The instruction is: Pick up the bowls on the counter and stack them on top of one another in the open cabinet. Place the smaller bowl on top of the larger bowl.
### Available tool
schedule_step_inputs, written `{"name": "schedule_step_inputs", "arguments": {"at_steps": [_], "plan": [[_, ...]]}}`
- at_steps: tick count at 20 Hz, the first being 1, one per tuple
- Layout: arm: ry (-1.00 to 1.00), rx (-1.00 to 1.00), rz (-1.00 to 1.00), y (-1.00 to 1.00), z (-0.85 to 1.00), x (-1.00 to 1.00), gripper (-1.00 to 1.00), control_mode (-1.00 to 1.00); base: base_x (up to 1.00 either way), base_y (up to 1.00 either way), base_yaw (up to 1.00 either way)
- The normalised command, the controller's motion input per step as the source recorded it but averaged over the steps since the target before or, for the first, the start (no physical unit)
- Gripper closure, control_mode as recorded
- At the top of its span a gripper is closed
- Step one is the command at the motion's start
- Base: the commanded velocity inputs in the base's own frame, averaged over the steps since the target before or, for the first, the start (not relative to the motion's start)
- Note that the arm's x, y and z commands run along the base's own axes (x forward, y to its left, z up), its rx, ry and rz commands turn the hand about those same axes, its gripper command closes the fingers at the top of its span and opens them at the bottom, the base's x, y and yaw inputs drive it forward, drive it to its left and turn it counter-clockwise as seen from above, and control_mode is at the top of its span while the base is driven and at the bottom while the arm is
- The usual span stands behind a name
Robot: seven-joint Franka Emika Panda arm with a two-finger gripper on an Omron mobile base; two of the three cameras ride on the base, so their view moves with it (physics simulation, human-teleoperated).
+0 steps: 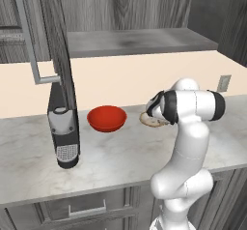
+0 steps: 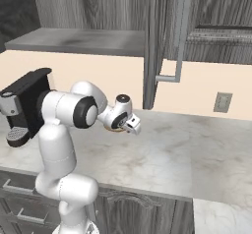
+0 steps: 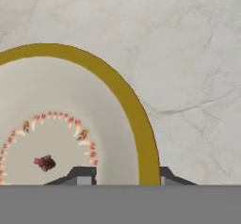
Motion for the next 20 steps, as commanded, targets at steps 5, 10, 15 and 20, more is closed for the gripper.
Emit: {"name": "schedule_step_inputs", "arguments": {"at_steps": [5,10,15,20], "plan": [[-0.04,0.0,-0.05,0.46,0.35,-0.46,1.0,-1.0,0.0,0.0,0.0],[-0.09,0.0,-0.15,0.49,0.82,-0.79,1.0,-1.0,0.0,0.0,0.0],[0.0,0.04,-0.17,0.48,0.99,-0.54,1.0,-1.0,0.0,0.0,0.0],[0.0,0.19,-0.14,0.25,1.0,-0.65,1.0,-1.0,0.0,0.0,0.0]]}}
